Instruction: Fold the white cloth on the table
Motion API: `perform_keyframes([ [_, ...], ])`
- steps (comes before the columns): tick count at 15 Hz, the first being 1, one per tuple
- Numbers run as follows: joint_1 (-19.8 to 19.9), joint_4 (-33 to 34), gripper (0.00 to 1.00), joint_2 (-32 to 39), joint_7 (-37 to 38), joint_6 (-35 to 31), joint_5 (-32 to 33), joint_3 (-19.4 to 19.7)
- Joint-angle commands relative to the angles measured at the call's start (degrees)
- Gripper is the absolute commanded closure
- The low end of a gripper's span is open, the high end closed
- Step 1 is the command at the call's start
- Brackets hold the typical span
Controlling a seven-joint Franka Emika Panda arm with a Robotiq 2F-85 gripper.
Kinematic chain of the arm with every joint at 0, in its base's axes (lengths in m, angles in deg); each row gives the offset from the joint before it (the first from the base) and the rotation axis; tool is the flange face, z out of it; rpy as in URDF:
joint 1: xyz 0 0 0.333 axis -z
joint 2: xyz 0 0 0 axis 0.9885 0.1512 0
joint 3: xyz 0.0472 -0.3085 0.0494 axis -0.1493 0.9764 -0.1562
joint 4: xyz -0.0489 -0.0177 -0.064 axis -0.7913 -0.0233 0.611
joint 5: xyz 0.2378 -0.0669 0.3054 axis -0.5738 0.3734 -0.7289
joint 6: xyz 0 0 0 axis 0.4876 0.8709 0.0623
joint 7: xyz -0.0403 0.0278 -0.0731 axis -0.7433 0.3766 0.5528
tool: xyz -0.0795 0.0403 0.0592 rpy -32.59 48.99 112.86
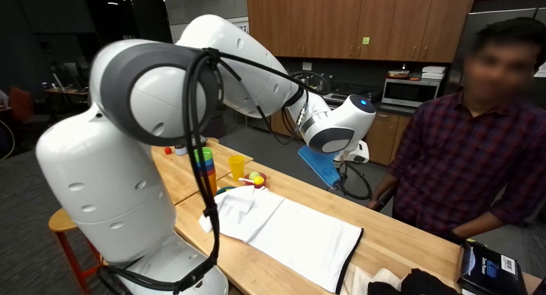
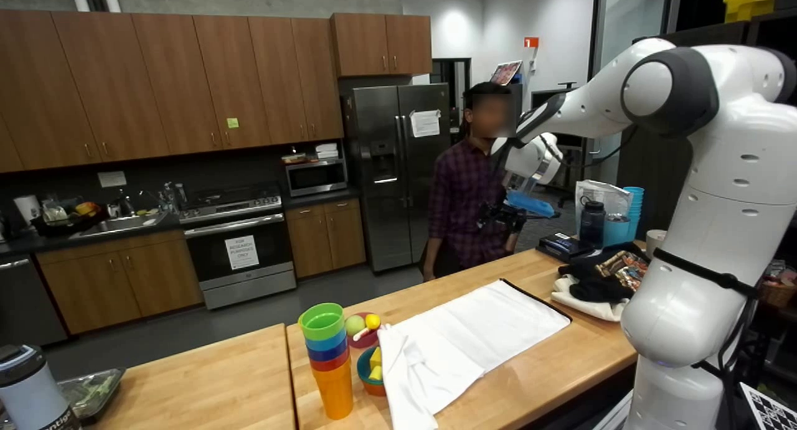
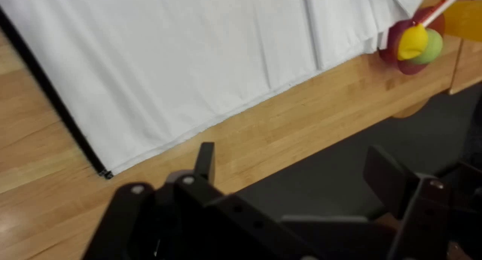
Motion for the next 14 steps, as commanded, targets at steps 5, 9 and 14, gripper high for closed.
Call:
perform_keyframes([
  [5, 1.23, 19.41, 0.00, 12.71, 6.09, 18.98, -16.70, -7.40],
  [9, 0.60, 21.76, 0.00, 12.26, 6.72, 32.63, -17.07, -10.75],
  [14, -0.91, 14.29, 0.00, 8.51, 4.94, 39.28, -12.26, -13.15],
])
